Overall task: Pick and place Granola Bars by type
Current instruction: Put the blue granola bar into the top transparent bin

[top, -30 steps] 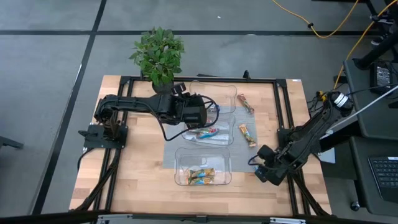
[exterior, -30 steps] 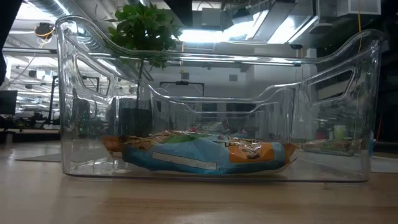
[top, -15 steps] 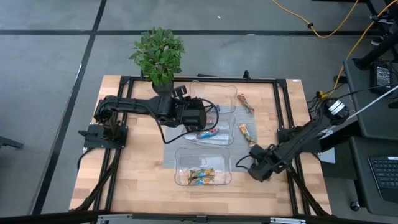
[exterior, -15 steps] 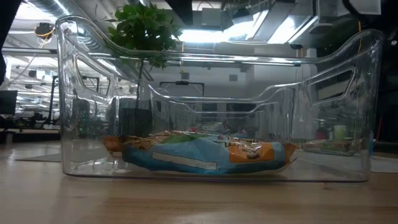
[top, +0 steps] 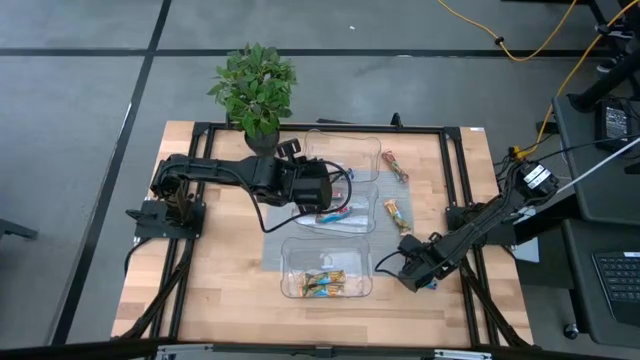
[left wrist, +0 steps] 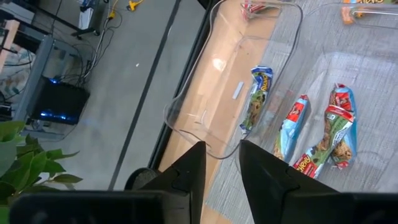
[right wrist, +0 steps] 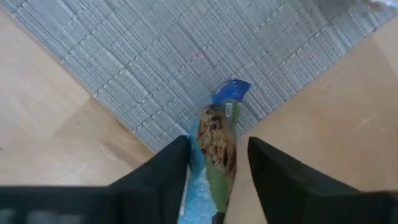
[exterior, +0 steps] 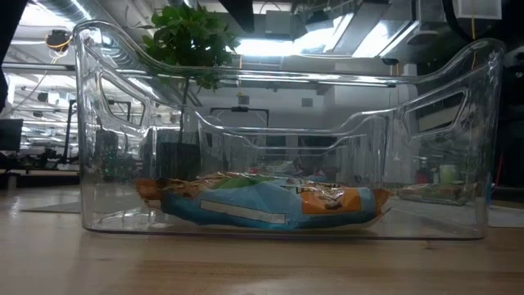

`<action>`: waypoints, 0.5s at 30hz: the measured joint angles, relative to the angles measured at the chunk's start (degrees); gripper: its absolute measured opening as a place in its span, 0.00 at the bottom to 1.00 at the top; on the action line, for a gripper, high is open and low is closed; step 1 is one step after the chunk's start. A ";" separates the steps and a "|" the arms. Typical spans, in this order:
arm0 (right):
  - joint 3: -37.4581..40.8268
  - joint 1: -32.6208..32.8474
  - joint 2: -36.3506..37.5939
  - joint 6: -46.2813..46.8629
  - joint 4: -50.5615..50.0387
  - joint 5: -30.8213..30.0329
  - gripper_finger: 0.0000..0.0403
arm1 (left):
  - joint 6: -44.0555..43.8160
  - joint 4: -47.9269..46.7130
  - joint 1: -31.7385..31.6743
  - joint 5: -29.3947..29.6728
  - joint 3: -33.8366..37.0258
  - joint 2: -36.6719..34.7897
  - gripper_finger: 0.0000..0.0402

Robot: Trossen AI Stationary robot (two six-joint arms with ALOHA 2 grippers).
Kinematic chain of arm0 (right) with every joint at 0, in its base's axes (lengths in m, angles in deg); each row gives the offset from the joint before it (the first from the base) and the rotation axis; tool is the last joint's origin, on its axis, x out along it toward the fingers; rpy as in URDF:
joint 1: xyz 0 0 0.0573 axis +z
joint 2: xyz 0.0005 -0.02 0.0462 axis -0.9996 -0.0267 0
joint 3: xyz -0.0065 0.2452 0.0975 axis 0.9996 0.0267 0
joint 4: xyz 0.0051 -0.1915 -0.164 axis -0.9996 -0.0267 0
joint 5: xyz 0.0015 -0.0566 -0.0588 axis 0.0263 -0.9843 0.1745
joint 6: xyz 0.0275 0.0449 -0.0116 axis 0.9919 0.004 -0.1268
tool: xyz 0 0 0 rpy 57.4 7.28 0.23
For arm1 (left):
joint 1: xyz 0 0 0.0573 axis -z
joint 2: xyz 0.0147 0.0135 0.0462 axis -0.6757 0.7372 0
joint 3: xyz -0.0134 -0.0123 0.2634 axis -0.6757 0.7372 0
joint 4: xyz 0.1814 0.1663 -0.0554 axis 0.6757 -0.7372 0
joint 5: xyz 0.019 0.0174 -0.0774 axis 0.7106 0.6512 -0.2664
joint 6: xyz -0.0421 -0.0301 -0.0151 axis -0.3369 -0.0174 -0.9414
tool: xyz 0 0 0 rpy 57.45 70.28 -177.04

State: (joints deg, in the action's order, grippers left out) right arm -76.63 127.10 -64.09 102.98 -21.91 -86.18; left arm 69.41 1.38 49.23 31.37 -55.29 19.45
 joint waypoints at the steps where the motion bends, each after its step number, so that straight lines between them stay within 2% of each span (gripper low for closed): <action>1: 0.00 0.00 0.00 -0.01 -0.04 0.33 0.40 | 0.00 0.00 0.00 0.00 0.00 0.00 0.22; 9: 0.00 0.00 0.00 0.00 -0.23 2.15 0.23 | 0.00 0.00 0.00 0.02 0.00 0.00 0.23; 15: 0.00 0.00 0.92 0.00 -0.32 5.01 0.15 | 0.00 0.00 0.00 0.04 0.00 0.00 0.22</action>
State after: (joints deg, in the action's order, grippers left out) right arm -76.63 127.10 -63.18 102.98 -22.23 -81.17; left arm 69.41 1.38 49.23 31.41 -55.29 19.45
